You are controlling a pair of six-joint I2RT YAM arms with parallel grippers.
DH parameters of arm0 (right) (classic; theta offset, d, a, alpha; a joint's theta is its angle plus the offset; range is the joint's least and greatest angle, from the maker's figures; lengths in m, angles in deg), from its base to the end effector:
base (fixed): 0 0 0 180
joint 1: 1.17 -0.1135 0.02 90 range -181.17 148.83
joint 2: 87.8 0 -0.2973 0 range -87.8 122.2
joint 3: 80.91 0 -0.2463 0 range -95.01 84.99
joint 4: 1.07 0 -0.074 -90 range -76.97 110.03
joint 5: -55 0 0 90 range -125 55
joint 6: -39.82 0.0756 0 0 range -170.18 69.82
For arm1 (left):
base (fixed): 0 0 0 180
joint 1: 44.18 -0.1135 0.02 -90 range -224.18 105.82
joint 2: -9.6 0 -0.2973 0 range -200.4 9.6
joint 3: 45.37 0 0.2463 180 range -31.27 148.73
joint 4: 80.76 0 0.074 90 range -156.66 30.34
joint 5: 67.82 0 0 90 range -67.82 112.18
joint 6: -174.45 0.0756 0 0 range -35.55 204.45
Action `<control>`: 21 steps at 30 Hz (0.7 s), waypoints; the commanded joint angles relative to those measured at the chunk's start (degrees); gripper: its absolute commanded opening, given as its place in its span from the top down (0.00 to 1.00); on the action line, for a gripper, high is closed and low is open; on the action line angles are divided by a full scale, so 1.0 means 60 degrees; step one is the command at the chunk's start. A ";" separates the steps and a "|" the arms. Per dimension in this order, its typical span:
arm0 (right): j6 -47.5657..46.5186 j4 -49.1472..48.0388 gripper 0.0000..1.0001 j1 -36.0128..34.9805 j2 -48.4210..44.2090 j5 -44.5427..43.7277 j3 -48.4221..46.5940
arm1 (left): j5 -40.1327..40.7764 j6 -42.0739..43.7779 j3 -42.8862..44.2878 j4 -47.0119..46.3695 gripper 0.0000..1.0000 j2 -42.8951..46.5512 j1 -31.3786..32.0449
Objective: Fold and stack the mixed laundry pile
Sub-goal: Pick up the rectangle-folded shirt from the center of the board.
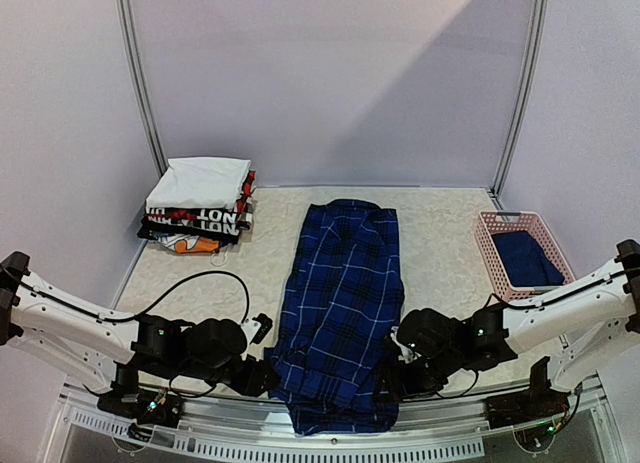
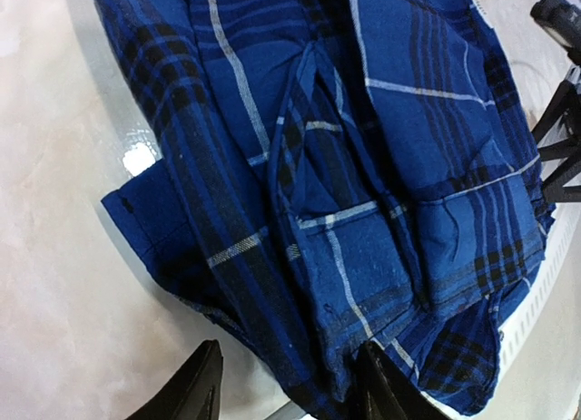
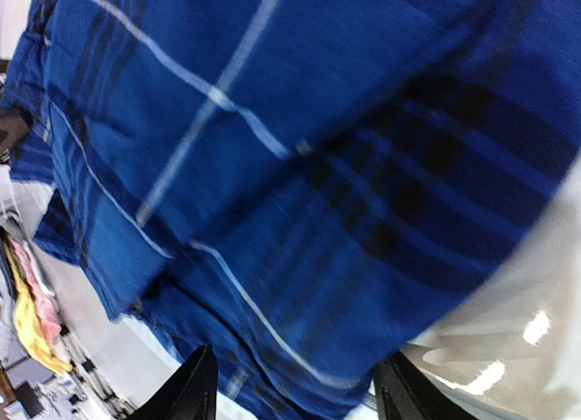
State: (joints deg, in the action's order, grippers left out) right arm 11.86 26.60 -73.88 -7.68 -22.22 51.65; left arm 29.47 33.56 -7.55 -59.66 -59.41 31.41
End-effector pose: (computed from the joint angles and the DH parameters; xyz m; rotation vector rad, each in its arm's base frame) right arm 0.0581 0.2431 0.1450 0.3693 -2.9939 -0.8666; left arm 0.0629 -0.2062 0.1457 0.5088 2.5927 -0.7297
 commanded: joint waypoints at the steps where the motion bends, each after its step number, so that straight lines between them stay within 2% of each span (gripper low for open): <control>1: 0.0017 -0.0298 0.47 -0.0081 0.0676 0.0055 0.0042 | 0.0033 -0.0028 -0.0144 0.0101 0.48 -0.0053 -0.0001; 4: 0.0014 -0.0199 0.56 -0.0082 0.0627 -0.0079 0.0020 | -0.0043 -0.0014 -0.0135 0.0003 0.48 -0.0157 -0.0001; 10: 0.0013 0.0062 0.92 -0.0081 0.0568 -0.0274 0.0088 | -0.0130 -0.0064 -0.0131 -0.0059 0.49 -0.0250 0.0035; 12: 0.0042 0.0117 0.99 -0.0084 0.0460 -0.0323 0.0140 | -0.0203 -0.0107 -0.0131 -0.0034 0.50 -0.0231 0.0071; 21: 0.0119 -0.0013 1.00 -0.0084 0.0266 -0.0467 0.0316 | -0.0567 -0.0368 0.0054 0.0599 0.48 0.0017 0.0501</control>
State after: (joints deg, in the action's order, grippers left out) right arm 12.36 25.37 -73.92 -5.46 -23.40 52.18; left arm 27.29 32.10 -7.68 -59.07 -60.44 32.85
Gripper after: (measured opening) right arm 0.017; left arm 0.517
